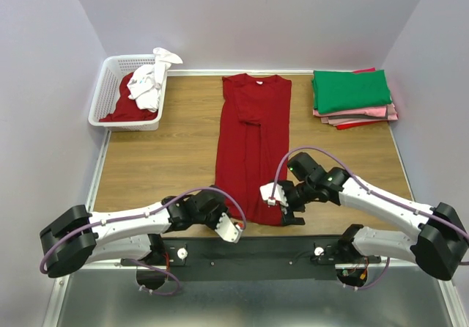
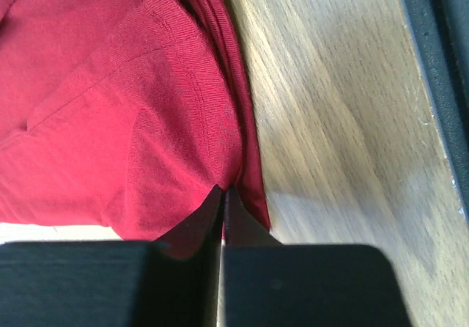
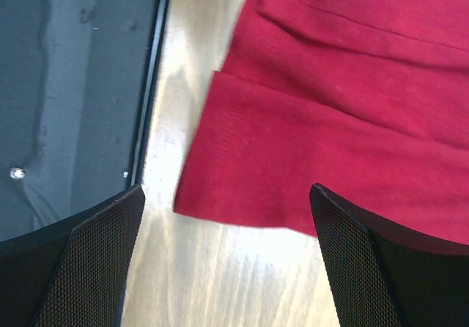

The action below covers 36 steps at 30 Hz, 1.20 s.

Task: Fold and stack the t-shirts
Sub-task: Fold the tshirt

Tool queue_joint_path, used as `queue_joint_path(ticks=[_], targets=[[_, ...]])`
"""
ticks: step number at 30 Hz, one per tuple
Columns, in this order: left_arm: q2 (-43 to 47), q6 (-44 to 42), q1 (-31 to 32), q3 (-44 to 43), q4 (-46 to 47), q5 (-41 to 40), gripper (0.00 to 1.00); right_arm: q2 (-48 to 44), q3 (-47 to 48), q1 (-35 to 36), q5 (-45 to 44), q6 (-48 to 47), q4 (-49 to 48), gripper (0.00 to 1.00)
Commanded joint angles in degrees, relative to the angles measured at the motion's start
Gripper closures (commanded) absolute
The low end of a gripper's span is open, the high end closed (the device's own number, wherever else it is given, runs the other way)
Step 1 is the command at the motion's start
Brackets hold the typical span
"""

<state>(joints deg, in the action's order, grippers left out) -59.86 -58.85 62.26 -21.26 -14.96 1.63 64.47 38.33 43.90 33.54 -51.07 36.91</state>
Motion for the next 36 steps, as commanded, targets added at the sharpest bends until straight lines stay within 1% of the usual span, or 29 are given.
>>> queue_joint_path(ticks=[1, 7, 10, 11, 12, 13, 14, 15, 16, 20, 25, 33, 35, 36], targets=[[-0.61, -0.04, -0.12, -1.86, 0.99, -0.93, 1.0, 1.89, -0.36, 2.59, -2.25, 0.62, -1.31, 0.0], [-1.23, 0.23, -0.21, -2.74, 1.08, 0.57, 1.0, 4.0, 0.08, 4.96, -3.48, 2.46, -2.19, 0.0], [0.26, 0.49, -0.21, -2.48, 0.2, 1.1, 1.0, 4.0, 0.08, 5.23, -3.04, 2.99, -2.36, 0.0], [0.96, 0.75, -0.21, -2.3, -0.59, 1.01, 0.97, 3.91, 0.08, 5.23, -3.04, 3.08, -2.28, 0.0], [2.36, 0.84, -0.12, -2.12, -1.03, 1.01, 0.84, 3.82, 0.08, 5.23, -3.04, 3.17, -2.36, 0.0], [2.9, 1.02, -0.12, -2.12, -1.56, 1.01, 0.74, 3.74, 0.17, 5.23, -3.04, 3.34, -2.36, 0.0], [3.42, 1.02, -0.21, -1.86, -2.78, 1.1, 0.57, 3.74, 0.17, 5.14, -3.22, 3.43, -2.45, 0.0], [3.95, 1.19, -0.21, -1.77, -3.23, 1.18, 0.43, 3.74, 0.17, 5.23, -3.3, 3.52, -2.37, 0.0], [4.65, 1.11, -0.12, -1.68, -3.84, 1.27, 0.34, 3.56, 0.17, 5.32, -3.22, 3.78, -2.45, 0.0], [5.36, 0.32, -0.21, -0.55, -4.64, 0.92, 0.34, 2.95, 0.08, 5.23, -3.74, 4.31, -2.54, 0.0], [3.96, -1.53, -0.21, -0.1, -3.93, -0.4, 0.34, 2.77, -0.01, 5.23, -4.27, 4.75, -2.8, 0.0], [0.36, -2.94, -0.21, -1.86, -5.96, 2.15, 0.34, 2.51, 0.17, 5.23, -4.45, 5.01, -2.98, 0.0], [-0.79, -3.46, -0.21, -2.21, -6.31, 1.98, 0.36, 1.98, 0.17, 5.14, -4.54, 5.19, -3.07, 0.0], [-1.31, -3.9, -0.21, -2.21, -6.13, 1.11, 0.4, 1.8, 0.08, 5.23, -4.62, 5.28, -3.15, 0.0]])
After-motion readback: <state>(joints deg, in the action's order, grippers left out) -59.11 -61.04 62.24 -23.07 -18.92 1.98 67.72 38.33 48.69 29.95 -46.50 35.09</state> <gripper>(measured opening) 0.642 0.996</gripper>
